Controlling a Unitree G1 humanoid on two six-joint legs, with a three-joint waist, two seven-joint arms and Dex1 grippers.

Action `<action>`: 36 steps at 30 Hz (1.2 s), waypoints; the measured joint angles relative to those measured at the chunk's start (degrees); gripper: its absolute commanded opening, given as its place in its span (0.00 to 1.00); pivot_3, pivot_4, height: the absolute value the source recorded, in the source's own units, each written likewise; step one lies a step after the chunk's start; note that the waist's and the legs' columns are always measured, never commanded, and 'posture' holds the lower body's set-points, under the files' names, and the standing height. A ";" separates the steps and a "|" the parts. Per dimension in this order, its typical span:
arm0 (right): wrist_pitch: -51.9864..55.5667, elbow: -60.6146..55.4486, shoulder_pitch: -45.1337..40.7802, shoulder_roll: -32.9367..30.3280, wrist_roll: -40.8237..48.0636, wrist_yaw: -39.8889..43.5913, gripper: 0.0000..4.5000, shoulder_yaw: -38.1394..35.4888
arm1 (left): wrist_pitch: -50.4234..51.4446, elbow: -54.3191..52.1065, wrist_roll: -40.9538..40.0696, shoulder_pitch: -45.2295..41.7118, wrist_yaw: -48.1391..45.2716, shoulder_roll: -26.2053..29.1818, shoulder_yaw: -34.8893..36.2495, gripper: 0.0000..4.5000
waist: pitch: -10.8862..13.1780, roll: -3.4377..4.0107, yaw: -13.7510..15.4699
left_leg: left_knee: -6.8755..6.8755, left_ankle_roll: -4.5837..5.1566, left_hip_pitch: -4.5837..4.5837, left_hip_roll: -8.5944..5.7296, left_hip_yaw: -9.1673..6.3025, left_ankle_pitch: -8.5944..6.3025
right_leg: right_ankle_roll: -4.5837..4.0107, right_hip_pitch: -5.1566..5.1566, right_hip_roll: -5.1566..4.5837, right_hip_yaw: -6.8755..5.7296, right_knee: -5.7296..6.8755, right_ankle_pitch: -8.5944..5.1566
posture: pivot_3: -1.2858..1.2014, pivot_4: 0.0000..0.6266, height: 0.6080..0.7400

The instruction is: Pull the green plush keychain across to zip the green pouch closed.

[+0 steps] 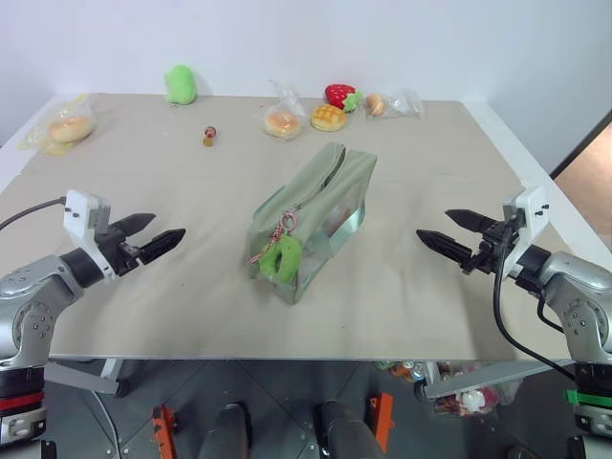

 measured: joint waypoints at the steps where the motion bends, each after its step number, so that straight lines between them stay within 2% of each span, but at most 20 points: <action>1: 0.00 0.00 0.00 0.00 0.00 0.00 1.00 0.00 | 0.00 0.00 0.00 0.00 0.00 0.00 0.00 0.98 | 0.00 0.00 0.00 | 0.00 0.00 0.00 0.00 0.00 0.00 | 0.00 0.00 0.00 0.00 0.00 0.00 | 0.52 0.24 1.00; 9: 0.37 0.41 -7.73 -2.36 0.10 3.24 1.00 1.26 | 0.77 -0.53 -0.44 -1.75 -2.47 0.65 -1.11 0.98 | 0.01 0.01 -0.04 | 0.04 0.01 0.03 0.03 0.08 0.01 | -0.03 0.00 0.01 0.04 0.01 0.06 | 0.52 0.24 1.00; 14: 0.44 1.93 -14.19 -4.64 -0.05 8.56 1.00 4.59 | 3.79 -0.43 -3.87 -6.71 -4.59 2.43 -0.66 0.98 | 0.02 0.02 -0.02 | 0.03 0.00 -0.04 0.03 0.09 0.01 | 0.01 -0.05 0.01 0.04 0.02 0.04 | 0.52 0.24 1.00; 19: -3.69 7.87 -31.10 -5.89 -4.19 18.46 1.00 13.17 | 9.25 -0.25 -7.86 -17.88 -9.22 6.24 -2.34 0.98 | 0.17 0.09 -0.26 | 0.07 0.01 -0.08 0.06 0.12 0.01 | 0.04 -0.20 0.05 0.03 0.10 0.09 | 0.52 0.24 1.00; 22: -8.17 11.86 -38.58 -5.56 -7.49 27.20 1.00 19.10 | 11.29 -1.13 -9.72 -22.04 -12.45 7.20 -3.91 0.98 | 0.16 0.08 -0.27 | -0.02 -0.05 0.01 0.09 0.13 -0.03 | 0.07 -0.12 0.06 0.02 0.09 0.05 | 0.52 0.24 1.00; 26: -13.67 16.42 -44.38 -3.00 -11.78 38.82 1.00 27.79 | 13.18 -2.02 -11.80 -25.13 -14.74 6.97 -5.48 0.98 | 0.19 0.11 -0.29 | -0.03 -0.10 -0.09 0.13 0.12 -0.06 | 0.36 -0.24 0.10 0.00 0.12 0.13 | 0.52 0.24 1.00; 30: -18.27 20.78 -48.21 0.52 -15.39 41.11 1.00 31.13 | 13.51 -3.90 -12.25 -25.15 -15.67 6.49 -7.06 0.98 | 0.19 0.12 -0.20 | -0.03 -0.12 -0.32 0.13 0.07 -0.07 | 0.41 -0.52 0.11 -0.02 0.22 0.10 | 0.52 0.24 1.00; 33: -25.72 30.12 -52.78 6.79 -20.58 41.39 1.00 34.74 | 13.53 -6.36 -12.34 -23.02 -15.64 4.82 -8.42 0.98 | 0.19 0.12 -0.39 | -0.02 -0.15 -0.37 0.21 0.14 -0.05 | 0.33 -0.66 0.17 -0.02 0.31 0.17 | 0.52 0.24 1.00; 36: -28.81 35.27 -54.52 8.91 -22.42 41.63 1.00 36.00 | 13.65 -6.93 -12.95 -22.67 -15.38 4.61 -8.76 0.98 | 0.21 0.13 -0.27 | -0.01 -0.19 -0.43 0.30 0.12 -0.02 | 0.27 -0.72 0.26 -0.01 0.32 0.23 | 0.52 0.24 1.00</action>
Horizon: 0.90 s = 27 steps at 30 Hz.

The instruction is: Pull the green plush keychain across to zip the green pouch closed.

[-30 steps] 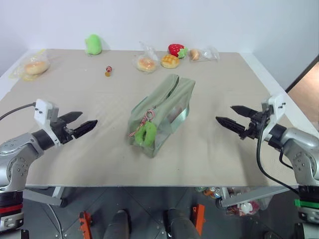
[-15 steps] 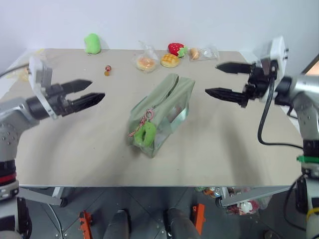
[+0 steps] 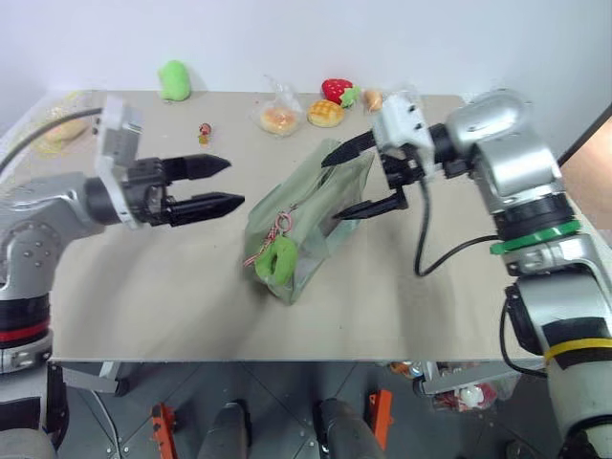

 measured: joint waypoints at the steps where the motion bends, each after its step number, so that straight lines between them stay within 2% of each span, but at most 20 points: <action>1: -0.93 1.71 -0.74 0.05 -0.23 0.09 1.00 0.63 | 0.00 -0.30 -0.20 0.17 0.17 0.03 0.21 0.98 | 0.00 0.00 0.14 | 0.00 0.00 0.01 0.00 -0.01 0.00 | 0.00 0.01 0.00 0.00 0.00 0.00 | 0.52 0.24 1.00; 3: -2.09 3.25 -1.61 0.04 -0.20 0.18 1.00 1.58 | 0.00 -0.76 -0.39 0.43 0.52 0.03 0.32 0.98 | 0.00 0.00 0.23 | 0.00 0.00 0.00 0.01 -0.02 0.00 | 0.00 0.02 0.01 0.00 0.00 0.00 | 0.52 0.24 1.00; 4: -2.86 3.76 -1.90 0.01 0.05 0.25 0.94 2.54 | -0.01 -1.00 -0.47 0.62 0.98 0.02 0.35 0.99 | 0.00 0.00 0.22 | 0.00 0.00 0.00 0.01 -0.01 0.00 | 0.00 0.02 0.01 0.00 0.00 0.00 | 0.52 0.24 1.00; 7: -4.69 5.43 -1.94 -0.20 0.48 0.39 0.75 4.78 | -0.07 -1.81 -0.78 1.42 1.98 0.00 0.43 1.00 | 0.01 0.01 0.19 | 0.00 0.00 0.02 0.03 0.00 0.00 | -0.03 0.01 0.02 0.00 0.01 0.02 | 0.52 0.24 1.00; 12: -5.48 6.37 -1.95 -1.22 1.67 0.46 0.36 5.51 | -0.07 -2.09 -1.15 2.65 2.44 -0.01 0.76 1.00 | 0.01 0.01 0.19 | 0.02 -0.02 0.05 0.12 -0.02 0.01 | -0.11 0.01 0.14 0.00 0.04 0.06 | 0.52 0.24 1.00; 13: -5.57 6.37 -1.95 -1.29 1.69 0.47 0.33 5.51 | -0.08 -2.09 -1.17 2.65 2.44 -0.01 0.83 1.00 | 0.01 0.01 0.20 | 0.02 -0.02 0.06 0.13 -0.02 0.01 | -0.11 0.01 0.16 0.00 0.05 0.07 | 0.52 0.24 1.00; 14: -5.68 6.37 -1.95 -1.38 1.73 0.49 0.23 5.57 | -0.16 -2.08 -1.19 2.64 2.44 -0.01 0.88 1.00 | 0.01 0.01 0.19 | 0.02 -0.02 0.07 0.14 -0.02 0.02 | -0.12 0.01 0.16 0.00 0.06 0.07 | 0.52 0.24 1.00; 18: -5.73 6.39 -1.94 -1.48 1.89 0.55 0.01 5.76 | -0.65 -1.09 -0.87 2.62 2.41 -0.13 0.86 1.00 | 0.01 0.01 0.20 | 0.02 -0.08 0.08 0.16 -0.03 0.05 | -0.14 0.00 0.19 0.00 0.10 0.08 | 0.52 0.24 1.00; 27: -5.51 6.11 -0.92 -1.93 2.24 0.55 0.01 5.65 | -1.79 1.04 0.24 1.93 2.67 -1.62 0.73 1.00 | 0.00 0.01 0.22 | 0.06 -0.14 0.08 0.17 -0.05 0.09 | -0.13 0.02 0.20 0.00 0.12 0.10 | 0.52 0.24 1.00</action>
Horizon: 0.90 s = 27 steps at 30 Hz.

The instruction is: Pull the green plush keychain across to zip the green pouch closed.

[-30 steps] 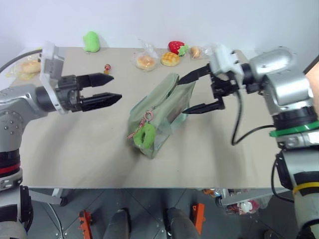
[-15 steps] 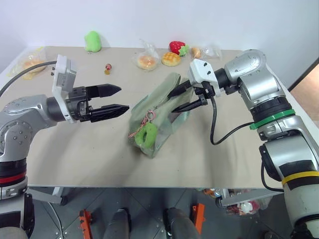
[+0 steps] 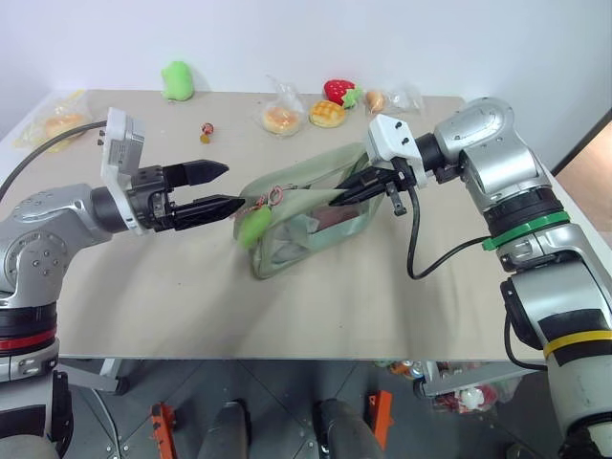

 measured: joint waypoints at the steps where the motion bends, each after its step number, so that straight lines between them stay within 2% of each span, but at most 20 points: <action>1: 0.37 -0.63 0.52 -0.51 0.35 0.00 0.01 0.02 | -0.07 0.39 -0.02 -0.31 0.17 -0.11 0.14 1.00 | 0.00 0.00 0.07 | 0.01 -0.02 0.00 0.00 -0.02 0.01 | 0.01 0.02 0.00 -0.01 0.00 0.00 | 0.52 0.24 1.00; 5: 1.64 -2.26 1.43 -1.60 0.84 0.00 0.01 0.05 | -0.07 1.86 -0.32 -0.51 1.47 -0.64 1.36 1.00 | 0.00 0.00 0.04 | 0.10 -0.03 0.00 0.00 0.00 0.02 | 0.02 0.05 0.00 0.00 0.00 0.06 | 0.52 0.24 1.00; 9: 2.50 -0.94 0.74 -0.15 -1.13 -0.57 0.01 -1.35 | -0.07 1.81 -0.67 -0.51 2.10 -1.00 1.44 1.00 | 0.00 0.00 0.03 | 0.13 -0.09 0.01 0.00 -0.01 0.10 | 0.02 0.05 0.01 0.00 0.02 0.14 | 0.52 0.24 1.00; 13: 6.58 1.55 -2.95 1.34 -5.46 -6.30 0.01 -2.51 | -0.08 1.35 -1.09 -0.28 2.57 -1.23 1.86 1.00 | 0.00 0.00 0.01 | 0.15 -0.14 0.00 0.00 0.00 0.14 | 0.00 0.02 0.00 0.00 0.03 0.19 | 0.52 0.24 1.00; 16: 13.71 1.88 -5.50 1.79 -8.74 -9.22 0.01 -2.50 | -0.08 0.58 -1.47 0.52 3.47 -1.79 2.31 1.00 | 0.00 0.00 0.07 | 0.13 -0.14 -0.02 0.00 -0.01 0.14 | 0.00 -0.02 0.00 0.00 0.06 0.18 | 0.52 0.24 1.00; 21: 22.28 -1.87 -5.88 0.95 -10.05 -7.51 0.01 -2.51 | -0.02 0.21 -2.25 2.07 4.86 -2.92 3.37 1.00 | 0.00 0.01 0.04 | 0.03 -0.14 -0.09 0.00 0.00 0.14 | 0.04 -0.13 0.01 0.00 0.06 0.14 | 0.52 0.24 1.00; 27: 26.40 -7.12 -4.09 0.90 -10.91 -6.32 0.01 -2.50 | -0.02 -0.96 -3.55 2.39 6.23 -3.23 3.76 1.00 | 0.00 0.00 0.02 | -0.02 -0.13 -0.06 0.03 -0.01 0.14 | 0.04 -0.12 0.04 0.01 0.09 0.11 | 0.52 0.24 1.00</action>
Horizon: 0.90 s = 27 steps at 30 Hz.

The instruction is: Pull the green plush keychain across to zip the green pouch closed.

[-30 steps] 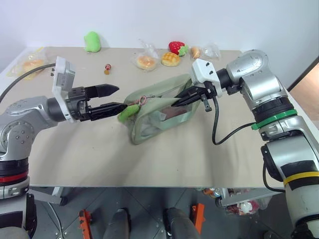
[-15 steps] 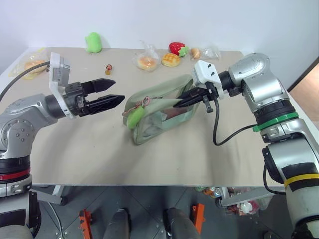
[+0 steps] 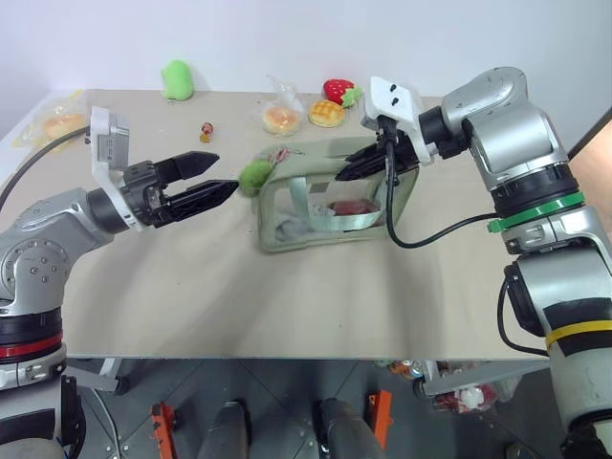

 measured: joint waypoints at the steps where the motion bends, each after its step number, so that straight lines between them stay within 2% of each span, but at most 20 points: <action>1: 1.14 -0.37 0.51 0.52 -0.10 -0.44 0.01 0.00 | 0.02 -0.04 -0.13 0.19 0.16 0.01 0.06 1.00 | 0.00 0.00 -0.01 | 0.02 0.00 0.00 0.00 0.00 0.00 | -0.01 0.00 0.00 0.00 0.01 0.01 | 0.52 0.24 1.00; 8: 11.37 -1.50 0.50 7.25 -0.42 -7.34 0.01 -0.82 | 0.19 -0.60 -0.56 0.66 1.01 0.25 0.45 1.00 | 0.00 0.00 -0.87 | 0.13 0.00 0.15 0.05 0.00 0.01 | -0.17 -0.03 0.08 0.01 0.43 0.01 | 0.52 0.24 1.00; 12: 15.80 1.95 -1.53 10.55 0.21 -9.39 0.01 -1.75 | 0.63 -2.22 -1.59 1.25 2.05 0.31 0.56 1.00 | 0.00 0.00 -1.70 | 0.15 0.03 0.17 0.09 -0.06 0.04 | -0.24 -0.09 0.18 0.03 0.62 -0.02 | 0.52 0.24 1.00; 18: 16.21 4.99 -4.25 10.40 0.41 -8.24 0.01 -2.46 | 1.22 -2.74 -2.04 2.25 2.61 0.32 0.58 1.00 | 0.00 0.00 -1.72 | 0.15 0.03 0.13 0.12 -0.11 0.04 | -0.24 -0.10 0.25 0.03 0.63 -0.06 | 0.52 0.24 1.00; 27: 16.25 4.84 -3.93 11.32 0.56 -7.58 0.01 -2.43 | 1.23 -2.78 -2.07 2.25 3.19 0.34 0.58 1.00 | 0.00 0.00 -1.72 | 0.12 0.03 0.11 0.12 -0.12 0.04 | -0.24 -0.13 0.26 0.03 0.63 -0.09 | 0.52 0.24 1.00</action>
